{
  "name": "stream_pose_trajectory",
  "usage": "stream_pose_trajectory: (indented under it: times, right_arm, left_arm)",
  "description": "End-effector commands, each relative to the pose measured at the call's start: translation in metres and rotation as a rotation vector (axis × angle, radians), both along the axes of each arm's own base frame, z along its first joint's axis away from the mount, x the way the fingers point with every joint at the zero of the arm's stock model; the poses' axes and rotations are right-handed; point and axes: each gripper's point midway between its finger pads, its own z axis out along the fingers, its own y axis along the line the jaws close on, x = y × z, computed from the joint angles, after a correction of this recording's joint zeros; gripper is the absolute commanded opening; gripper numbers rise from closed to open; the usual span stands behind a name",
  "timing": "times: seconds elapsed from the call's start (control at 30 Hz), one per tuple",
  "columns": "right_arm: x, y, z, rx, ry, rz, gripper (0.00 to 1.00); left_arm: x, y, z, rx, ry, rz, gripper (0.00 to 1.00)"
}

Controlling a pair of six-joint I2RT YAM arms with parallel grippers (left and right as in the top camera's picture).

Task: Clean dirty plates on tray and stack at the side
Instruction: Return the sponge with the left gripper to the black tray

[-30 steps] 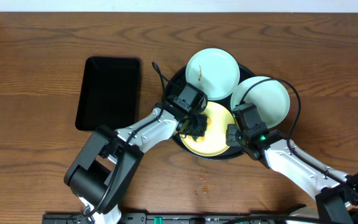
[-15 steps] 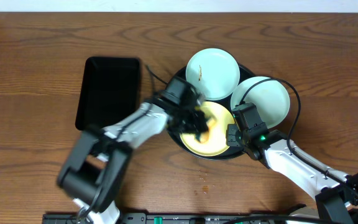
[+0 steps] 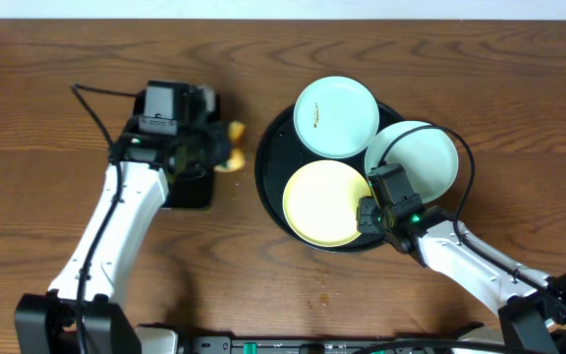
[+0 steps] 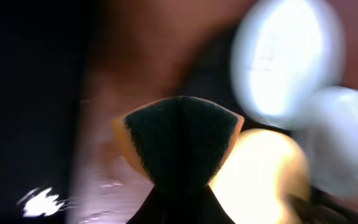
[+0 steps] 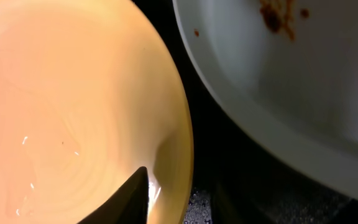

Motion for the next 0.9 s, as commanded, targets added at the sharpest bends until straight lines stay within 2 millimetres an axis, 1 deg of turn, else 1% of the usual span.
stream_pose_trajectory:
  times: [0.0, 0.1, 0.2, 0.27, 0.37, 0.53, 0.57, 0.6, 0.63, 0.73, 0.8, 0.83, 0.87]
  right_arm:
    - [-0.006, 0.001, -0.006, 0.012, 0.027, -0.015, 0.25]
    - [-0.005, 0.001, -0.006, 0.014, 0.022, -0.015, 0.17]
    - [-0.005, 0.003, -0.006, 0.014, 0.019, -0.010, 0.05]
    - [-0.006, 0.005, -0.006, 0.015, 0.018, -0.003, 0.01]
    - [-0.004, 0.007, -0.004, 0.018, 0.003, 0.003, 0.01]
    - [0.006, 0.013, 0.004, 0.040, -0.043, 0.008, 0.01]
    - [0.008, 0.014, 0.007, 0.038, -0.052, 0.023, 0.01]
    - [0.009, 0.015, 0.010, 0.033, -0.062, 0.045, 0.01]
    - [0.011, 0.016, 0.016, 0.023, -0.074, 0.068, 0.01]
    - [0.019, 0.015, 0.033, -0.010, -0.128, 0.108, 0.01]
    - [0.027, 0.011, 0.050, -0.047, -0.184, 0.115, 0.01]
    - [0.031, 0.008, 0.059, -0.070, -0.215, 0.120, 0.01]
    - [0.036, 0.005, 0.069, -0.098, -0.248, 0.129, 0.01]
  left_arm:
    - [-0.001, 0.058, -0.022, 0.252, 0.034, 0.133, 0.08]
    - [-0.004, 0.068, -0.033, 0.300, 0.048, 0.113, 0.08]
    - [-0.005, 0.079, -0.046, 0.365, 0.073, 0.126, 0.08]
    - [-0.005, 0.087, -0.056, 0.413, 0.090, 0.129, 0.08]
    - [-0.003, 0.094, -0.071, 0.456, 0.117, 0.135, 0.08]
    - [0.010, 0.094, -0.098, 0.466, 0.132, 0.128, 0.08]
    - [0.013, 0.094, -0.103, 0.466, 0.131, 0.128, 0.09]
    - [0.014, 0.094, -0.106, 0.466, 0.131, 0.128, 0.13]
    - [0.016, 0.094, -0.109, 0.466, 0.132, 0.128, 0.15]
    - [0.017, 0.094, -0.113, 0.467, 0.135, 0.127, 0.17]
    - [0.017, 0.094, -0.113, 0.467, 0.135, 0.127, 0.36]
    - [0.017, 0.094, -0.113, 0.467, 0.135, 0.127, 0.47]
    - [0.017, 0.094, -0.113, 0.467, 0.135, 0.127, 0.56]
